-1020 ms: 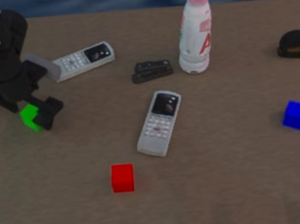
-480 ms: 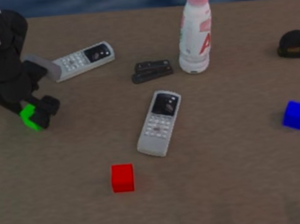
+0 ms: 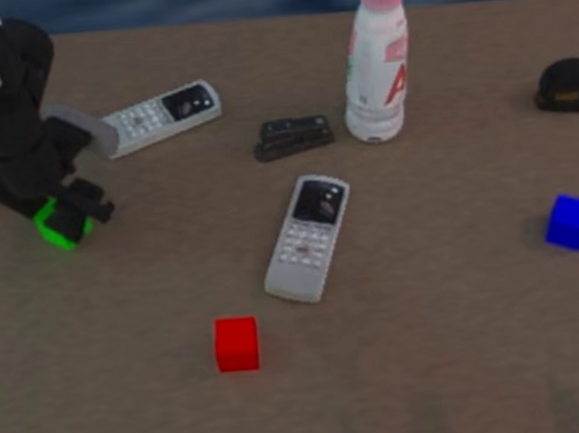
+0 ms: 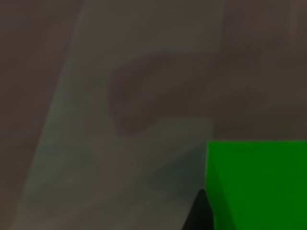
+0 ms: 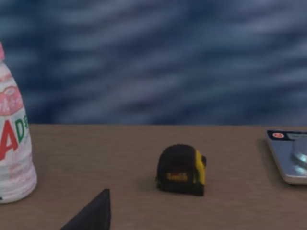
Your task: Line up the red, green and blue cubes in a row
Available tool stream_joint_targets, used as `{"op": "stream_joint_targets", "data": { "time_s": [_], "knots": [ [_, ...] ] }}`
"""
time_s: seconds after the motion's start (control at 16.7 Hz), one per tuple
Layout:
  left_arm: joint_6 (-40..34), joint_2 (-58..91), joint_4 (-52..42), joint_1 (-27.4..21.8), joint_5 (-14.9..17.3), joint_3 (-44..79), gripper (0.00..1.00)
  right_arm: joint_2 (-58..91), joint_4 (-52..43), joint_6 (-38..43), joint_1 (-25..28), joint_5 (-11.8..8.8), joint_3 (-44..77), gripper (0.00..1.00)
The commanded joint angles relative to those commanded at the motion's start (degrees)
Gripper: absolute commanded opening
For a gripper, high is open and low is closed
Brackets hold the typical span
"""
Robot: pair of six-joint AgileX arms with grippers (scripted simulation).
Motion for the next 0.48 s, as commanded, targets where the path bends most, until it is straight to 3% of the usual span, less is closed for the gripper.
{"op": "stream_joint_targets", "data": {
  "time_s": [0.48],
  "knots": [
    [-0.2,-1.0,-0.6,0.0,0.4,0.3,0.00,0.0,0.0,0.0,0.0,0.0,0.0,1.00]
  ]
}}
